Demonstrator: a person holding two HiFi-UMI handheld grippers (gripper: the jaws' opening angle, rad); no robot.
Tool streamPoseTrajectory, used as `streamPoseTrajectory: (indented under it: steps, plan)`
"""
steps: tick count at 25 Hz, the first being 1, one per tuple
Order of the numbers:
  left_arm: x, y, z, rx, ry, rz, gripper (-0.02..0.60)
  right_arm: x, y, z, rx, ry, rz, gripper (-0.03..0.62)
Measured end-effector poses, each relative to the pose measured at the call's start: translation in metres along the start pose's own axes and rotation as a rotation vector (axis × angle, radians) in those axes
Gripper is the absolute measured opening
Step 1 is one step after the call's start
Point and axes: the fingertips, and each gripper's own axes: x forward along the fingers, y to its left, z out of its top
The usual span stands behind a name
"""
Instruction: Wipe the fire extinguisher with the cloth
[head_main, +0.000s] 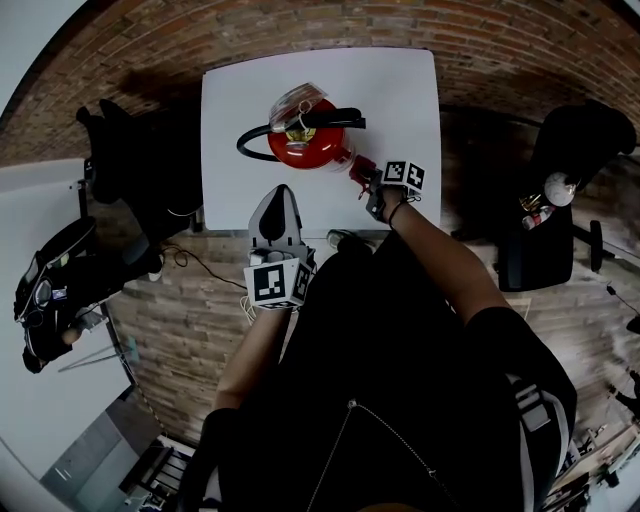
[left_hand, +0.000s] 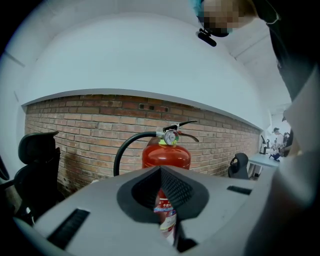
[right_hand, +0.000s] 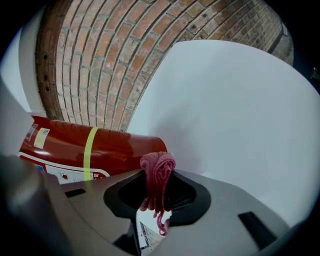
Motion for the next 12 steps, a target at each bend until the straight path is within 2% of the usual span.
streamPoseTrajectory:
  steps: [6,12]
  plan:
    - [-0.001,0.005,-0.001,0.008,0.001,-0.016,0.009,0.011,-0.01,-0.004,-0.006,-0.059,-0.053,0.115]
    - [-0.003,0.011,-0.001,0.018,0.0,-0.028,0.009,0.016,-0.007,-0.005,0.013,-0.115,-0.035,0.115]
